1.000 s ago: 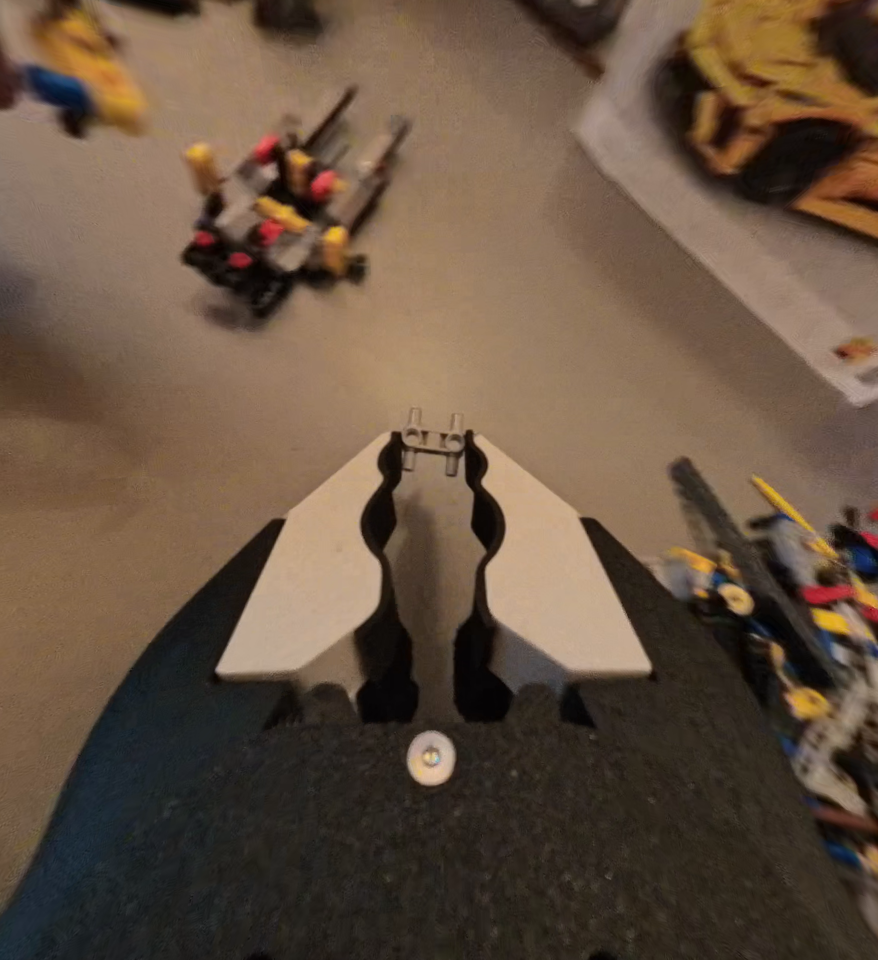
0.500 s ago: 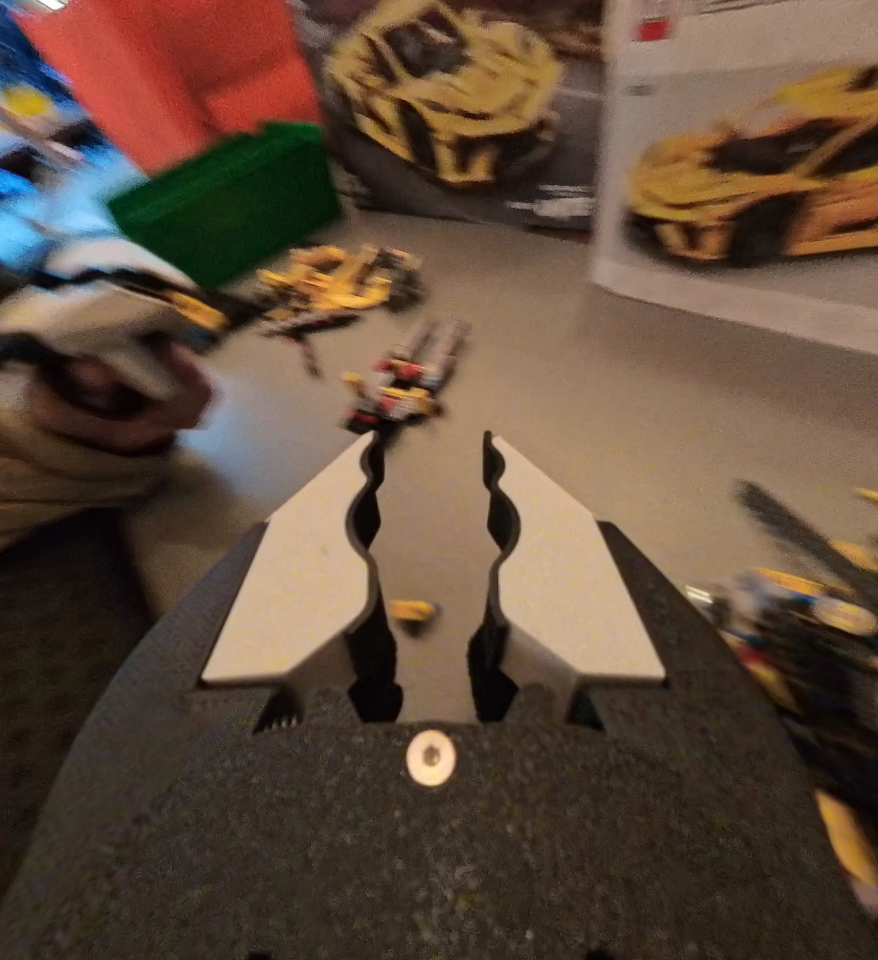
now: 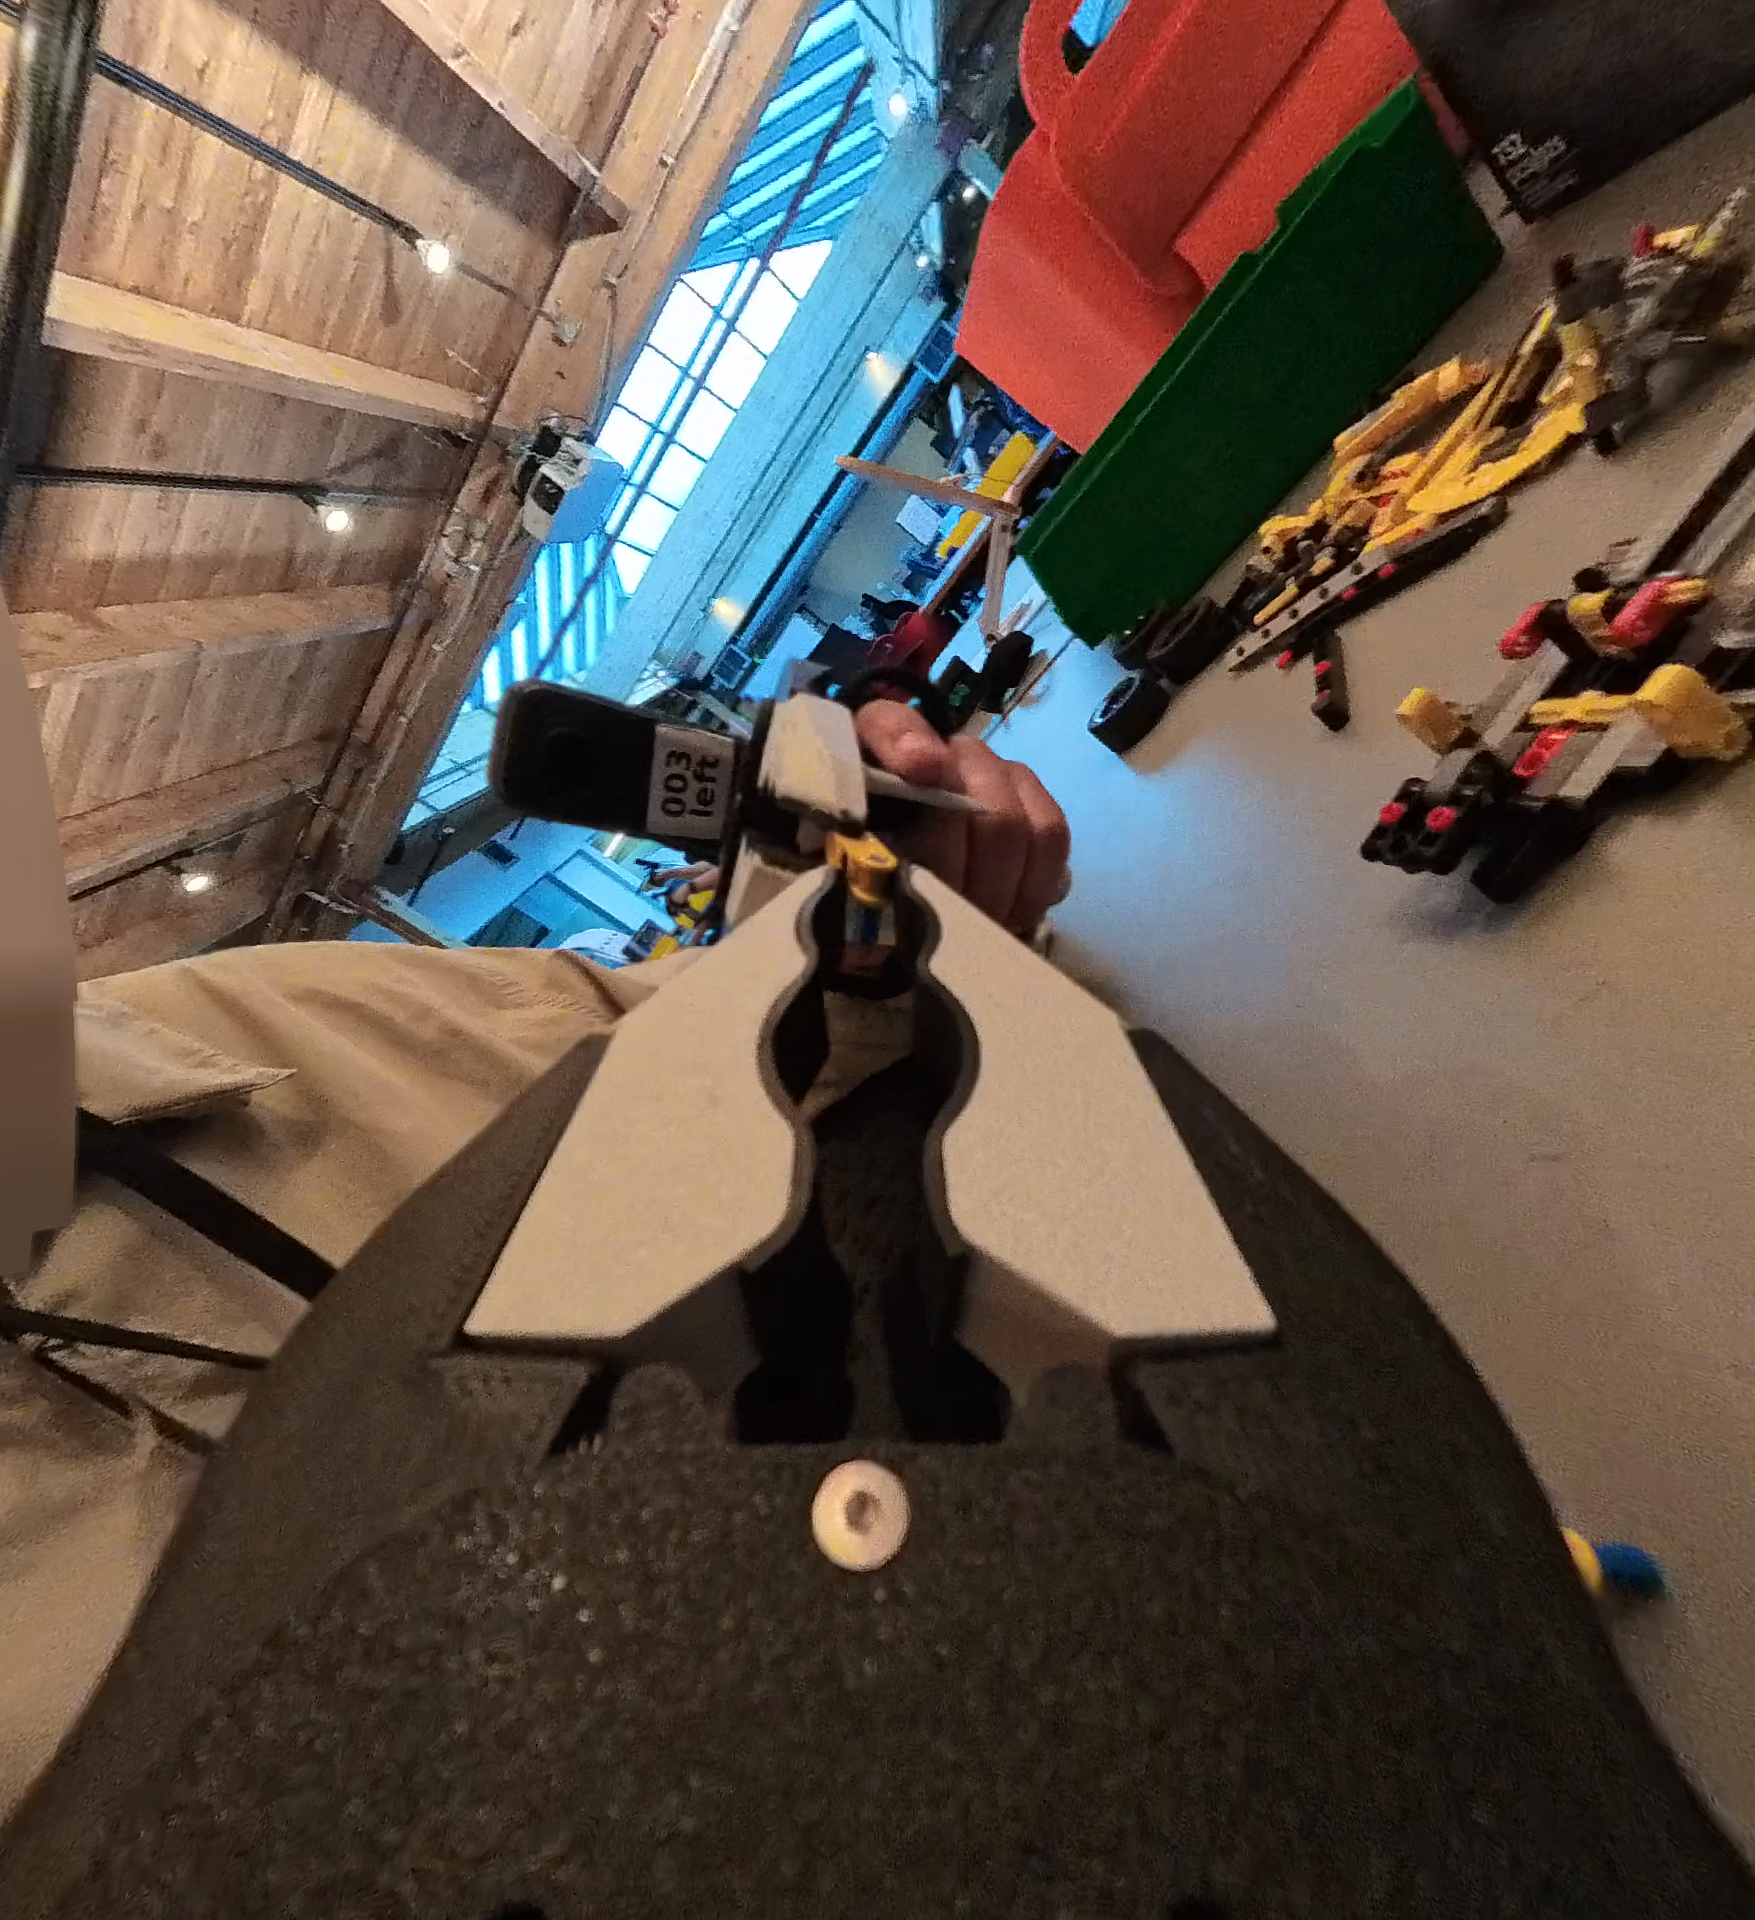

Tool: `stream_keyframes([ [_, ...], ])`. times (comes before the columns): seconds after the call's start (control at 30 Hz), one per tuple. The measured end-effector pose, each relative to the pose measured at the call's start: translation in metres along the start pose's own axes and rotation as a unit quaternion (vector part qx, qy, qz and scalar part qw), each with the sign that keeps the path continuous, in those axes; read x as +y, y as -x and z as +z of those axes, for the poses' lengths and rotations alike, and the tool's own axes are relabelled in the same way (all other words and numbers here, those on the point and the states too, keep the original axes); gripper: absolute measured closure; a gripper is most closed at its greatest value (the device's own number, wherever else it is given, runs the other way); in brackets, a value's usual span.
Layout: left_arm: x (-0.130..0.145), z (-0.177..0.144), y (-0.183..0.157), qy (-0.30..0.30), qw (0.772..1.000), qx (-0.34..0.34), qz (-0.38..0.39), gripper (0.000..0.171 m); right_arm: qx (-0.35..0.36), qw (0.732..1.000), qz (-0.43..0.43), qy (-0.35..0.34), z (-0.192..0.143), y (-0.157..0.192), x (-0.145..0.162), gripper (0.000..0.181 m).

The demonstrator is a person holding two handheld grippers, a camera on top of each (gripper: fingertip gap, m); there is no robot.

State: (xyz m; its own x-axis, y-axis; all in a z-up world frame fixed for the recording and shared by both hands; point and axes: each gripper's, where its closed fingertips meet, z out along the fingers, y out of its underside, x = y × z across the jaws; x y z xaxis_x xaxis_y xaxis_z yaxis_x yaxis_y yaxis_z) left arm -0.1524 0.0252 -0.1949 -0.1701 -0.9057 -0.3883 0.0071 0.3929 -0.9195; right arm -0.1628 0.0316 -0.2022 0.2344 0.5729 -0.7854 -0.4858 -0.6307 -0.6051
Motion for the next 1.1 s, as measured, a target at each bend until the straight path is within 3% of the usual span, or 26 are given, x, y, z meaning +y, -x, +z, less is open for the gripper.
stream_keyframes([
  [0.1,0.012,0.004,0.003,0.038,0.997,-0.035,0.059,0.162,0.039,0.999,-0.004,0.007,-0.005,-0.013,0.001,0.175],
  [0.23,0.030,0.008,0.001,0.092,0.987,-0.054,0.119,0.157,0.135,0.984,-0.075,0.089,-0.008,-0.034,0.020,0.175],
  [0.4,0.042,0.007,-0.012,0.131,0.986,-0.011,0.103,0.160,0.237,0.955,-0.132,0.120,-0.021,-0.055,0.017,0.175],
  [0.53,0.059,0.010,-0.013,0.186,0.977,-0.011,0.101,0.145,0.240,0.948,-0.160,0.135,-0.022,-0.049,0.016,0.175],
  [0.67,0.061,0.015,-0.001,0.199,0.962,-0.076,0.168,0.151,0.258,0.926,-0.210,0.177,-0.008,-0.042,0.016,0.175],
  [0.73,0.055,0.016,0.017,0.195,0.951,-0.128,0.204,0.165,0.277,0.912,-0.237,0.189,-0.003,-0.040,0.001,0.175],
  [0.83,0.027,0.016,0.063,0.179,0.934,-0.218,0.221,0.165,0.275,0.900,-0.275,0.198,0.009,-0.026,-0.045,0.175],
  [0.9,0.001,0.012,0.111,0.173,0.920,-0.288,0.204,0.165,0.262,0.889,-0.331,0.180,0.019,-0.012,-0.090,0.172],
  [1.0,-0.018,0.008,0.175,0.135,0.922,-0.354,0.076,0.165,0.238,0.887,-0.389,0.072,0.024,0.004,-0.163,0.165],
  [1.1,-0.002,0.008,0.196,0.049,0.920,-0.377,-0.091,0.165,0.142,0.924,-0.349,-0.061,0.027,0.004,-0.188,0.160],
])
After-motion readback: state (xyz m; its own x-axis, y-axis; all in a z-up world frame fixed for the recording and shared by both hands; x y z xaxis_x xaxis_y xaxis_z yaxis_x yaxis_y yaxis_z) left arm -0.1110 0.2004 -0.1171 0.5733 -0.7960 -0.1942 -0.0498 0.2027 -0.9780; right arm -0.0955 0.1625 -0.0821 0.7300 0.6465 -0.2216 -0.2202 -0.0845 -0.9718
